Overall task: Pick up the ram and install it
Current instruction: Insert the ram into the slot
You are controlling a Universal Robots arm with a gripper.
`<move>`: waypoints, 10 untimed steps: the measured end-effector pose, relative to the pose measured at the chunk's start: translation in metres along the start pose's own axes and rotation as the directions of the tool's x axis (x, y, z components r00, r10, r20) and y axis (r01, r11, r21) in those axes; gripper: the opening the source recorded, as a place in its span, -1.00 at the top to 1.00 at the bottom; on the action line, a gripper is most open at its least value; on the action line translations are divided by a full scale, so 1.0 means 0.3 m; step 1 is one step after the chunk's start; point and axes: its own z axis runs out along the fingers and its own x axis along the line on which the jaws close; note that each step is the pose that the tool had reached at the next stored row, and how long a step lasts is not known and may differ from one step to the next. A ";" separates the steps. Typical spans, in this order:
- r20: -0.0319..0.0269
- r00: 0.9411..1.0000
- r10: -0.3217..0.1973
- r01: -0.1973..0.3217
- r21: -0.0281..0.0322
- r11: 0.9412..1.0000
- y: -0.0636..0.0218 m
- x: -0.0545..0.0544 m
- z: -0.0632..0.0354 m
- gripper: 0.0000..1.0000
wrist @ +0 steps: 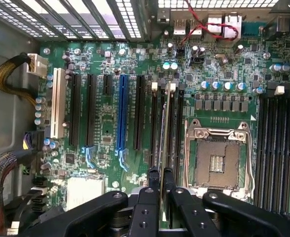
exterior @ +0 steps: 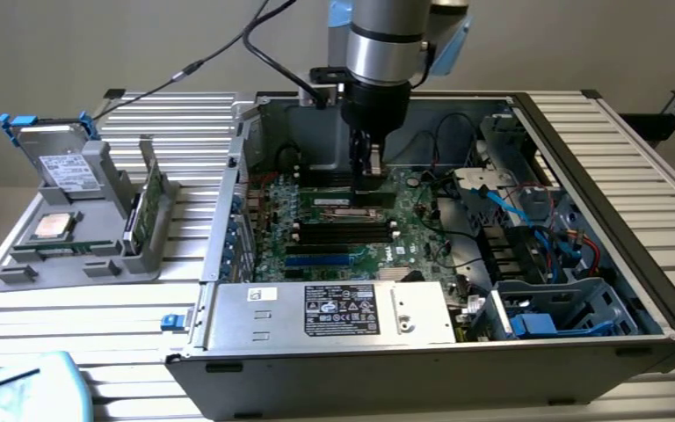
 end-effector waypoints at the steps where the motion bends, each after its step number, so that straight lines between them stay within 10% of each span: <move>1: -0.001 1.000 0.000 0.000 0.000 1.000 0.000 -0.001 0.005 0.73; 10: -0.016 1.000 0.001 -0.001 -0.001 1.000 0.001 -0.011 0.053 0.73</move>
